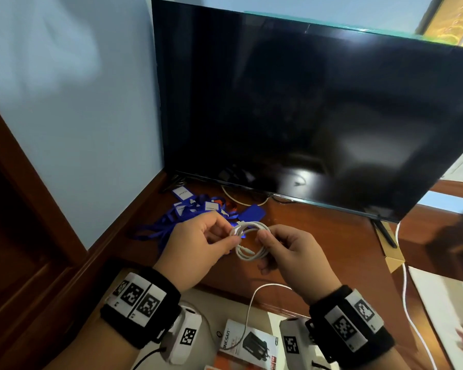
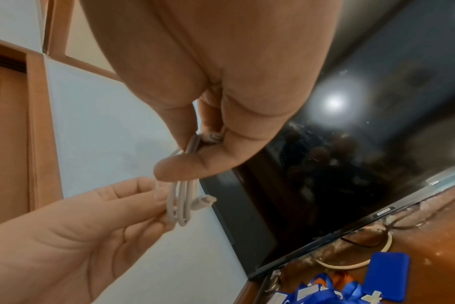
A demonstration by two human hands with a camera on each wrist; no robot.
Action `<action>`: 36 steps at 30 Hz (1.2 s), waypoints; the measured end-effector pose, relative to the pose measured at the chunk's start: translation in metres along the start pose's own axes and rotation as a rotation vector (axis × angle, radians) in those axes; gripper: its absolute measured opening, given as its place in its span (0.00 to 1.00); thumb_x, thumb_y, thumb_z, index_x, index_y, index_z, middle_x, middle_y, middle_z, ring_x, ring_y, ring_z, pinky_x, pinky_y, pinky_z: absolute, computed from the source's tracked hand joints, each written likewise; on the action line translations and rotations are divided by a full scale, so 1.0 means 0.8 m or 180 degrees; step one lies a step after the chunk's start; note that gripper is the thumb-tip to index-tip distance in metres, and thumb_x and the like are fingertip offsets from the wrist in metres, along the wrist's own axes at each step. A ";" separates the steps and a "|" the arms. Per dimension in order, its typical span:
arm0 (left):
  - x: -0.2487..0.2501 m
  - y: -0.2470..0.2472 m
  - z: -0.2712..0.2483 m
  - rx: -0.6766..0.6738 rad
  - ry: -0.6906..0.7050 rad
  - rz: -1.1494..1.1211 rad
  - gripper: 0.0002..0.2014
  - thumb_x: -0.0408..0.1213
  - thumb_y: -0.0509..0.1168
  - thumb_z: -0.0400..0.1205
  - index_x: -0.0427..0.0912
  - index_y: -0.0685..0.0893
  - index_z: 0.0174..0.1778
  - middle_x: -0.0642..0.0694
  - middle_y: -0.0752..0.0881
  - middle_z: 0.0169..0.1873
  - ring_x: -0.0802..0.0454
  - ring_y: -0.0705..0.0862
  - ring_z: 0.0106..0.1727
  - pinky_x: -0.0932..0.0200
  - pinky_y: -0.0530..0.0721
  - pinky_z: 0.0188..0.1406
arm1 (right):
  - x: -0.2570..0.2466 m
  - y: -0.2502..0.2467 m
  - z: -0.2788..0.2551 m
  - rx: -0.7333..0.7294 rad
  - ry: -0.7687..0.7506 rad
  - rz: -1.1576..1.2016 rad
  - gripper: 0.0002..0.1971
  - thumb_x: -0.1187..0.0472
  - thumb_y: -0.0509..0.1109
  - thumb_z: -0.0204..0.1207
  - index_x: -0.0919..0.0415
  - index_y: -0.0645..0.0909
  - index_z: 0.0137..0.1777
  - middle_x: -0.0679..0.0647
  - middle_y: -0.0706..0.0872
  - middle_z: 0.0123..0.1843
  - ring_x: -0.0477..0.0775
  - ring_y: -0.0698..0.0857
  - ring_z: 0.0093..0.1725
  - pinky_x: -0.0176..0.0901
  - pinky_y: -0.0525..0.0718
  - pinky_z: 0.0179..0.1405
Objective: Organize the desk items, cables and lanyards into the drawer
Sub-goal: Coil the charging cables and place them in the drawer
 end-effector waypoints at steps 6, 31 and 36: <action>-0.014 0.011 -0.003 0.0032 -0.0130 0.0062 0.07 0.43 0.82 0.76 0.54 0.90 0.44 0.56 0.93 0.38 0.61 0.91 0.42 0.60 0.91 0.45 | 0.008 0.009 -0.001 -0.0068 0.0085 0.0323 0.13 0.53 0.68 0.87 0.58 0.88 0.45 0.65 0.91 0.35 0.60 0.88 0.30 0.56 0.91 0.35; -0.036 0.052 -0.017 -0.0850 -0.1093 -0.2469 0.26 0.23 0.77 0.74 0.39 0.73 0.63 0.22 0.88 0.59 0.38 0.91 0.56 0.47 0.91 0.56 | 0.007 0.010 0.000 0.0257 0.0284 0.1534 0.12 0.58 0.68 0.86 0.64 0.89 0.46 0.63 0.88 0.32 0.52 0.84 0.27 0.40 0.86 0.29; -0.049 0.045 -0.028 -0.0895 -0.1117 -0.2054 0.25 0.20 0.76 0.77 0.36 0.72 0.64 0.28 0.92 0.49 0.36 0.92 0.53 0.48 0.92 0.51 | 0.017 0.007 0.001 0.0388 0.0350 0.1508 0.12 0.58 0.69 0.86 0.64 0.89 0.46 0.62 0.89 0.32 0.52 0.85 0.27 0.40 0.87 0.29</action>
Point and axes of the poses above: each hand's wrist, its own z-axis towards the middle knuckle, its own y-axis out of the palm, x = y × z, the point moved 8 cm from there along z, towards the middle knuckle
